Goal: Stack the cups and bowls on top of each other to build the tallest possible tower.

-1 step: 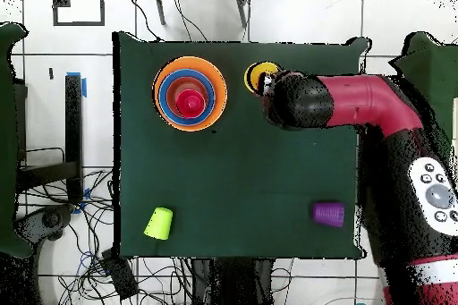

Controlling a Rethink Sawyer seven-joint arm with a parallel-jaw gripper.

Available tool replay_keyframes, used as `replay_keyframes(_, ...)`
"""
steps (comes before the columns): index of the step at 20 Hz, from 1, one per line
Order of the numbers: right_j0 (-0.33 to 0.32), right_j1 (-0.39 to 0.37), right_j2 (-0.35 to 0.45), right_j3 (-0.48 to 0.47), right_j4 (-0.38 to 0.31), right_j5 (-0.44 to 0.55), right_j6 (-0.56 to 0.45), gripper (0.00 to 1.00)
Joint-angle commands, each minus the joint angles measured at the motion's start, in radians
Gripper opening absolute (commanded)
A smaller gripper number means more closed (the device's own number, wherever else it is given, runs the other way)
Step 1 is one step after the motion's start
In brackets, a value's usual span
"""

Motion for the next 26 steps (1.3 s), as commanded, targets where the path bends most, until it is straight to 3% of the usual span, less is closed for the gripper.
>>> replay_keyframes(1, 0.126, 0.046, -0.096, -0.073, -0.022, 0.034, 0.116, 0.00)
replay_keyframes(13, 0.274, 0.120, -0.169, -0.238, 0.059, 0.117, 0.154, 0.00)
replay_keyframes(26, 0.233, 0.092, -0.206, -0.099, 0.193, 0.134, 0.083, 0.00)
